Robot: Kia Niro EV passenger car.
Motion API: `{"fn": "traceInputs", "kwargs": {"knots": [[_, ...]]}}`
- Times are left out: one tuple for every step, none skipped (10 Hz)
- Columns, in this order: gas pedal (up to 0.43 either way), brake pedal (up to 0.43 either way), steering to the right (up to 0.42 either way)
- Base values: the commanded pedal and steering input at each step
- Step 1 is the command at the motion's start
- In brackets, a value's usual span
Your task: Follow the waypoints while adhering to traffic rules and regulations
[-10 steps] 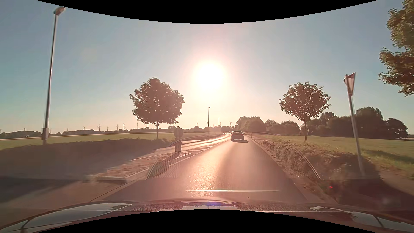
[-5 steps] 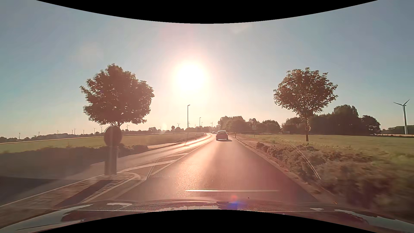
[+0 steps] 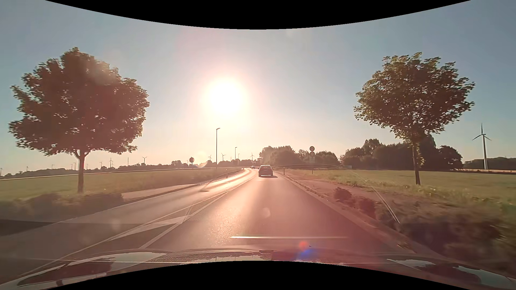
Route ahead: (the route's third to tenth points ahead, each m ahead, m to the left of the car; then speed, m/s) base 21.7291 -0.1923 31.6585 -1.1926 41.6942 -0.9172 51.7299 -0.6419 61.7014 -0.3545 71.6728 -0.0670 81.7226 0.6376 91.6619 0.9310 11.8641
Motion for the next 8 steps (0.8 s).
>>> {"fn": "traceInputs", "kwargs": {"knots": [[0.299,0.0,0.026],[0.299,0.0,0.015],[0.299,0.0,0.005],[0.299,0.0,0.003],[0.299,0.0,0.003],[0.299,0.0,0.003],[0.299,0.0,0.002],[0.299,0.0,0.002]]}}
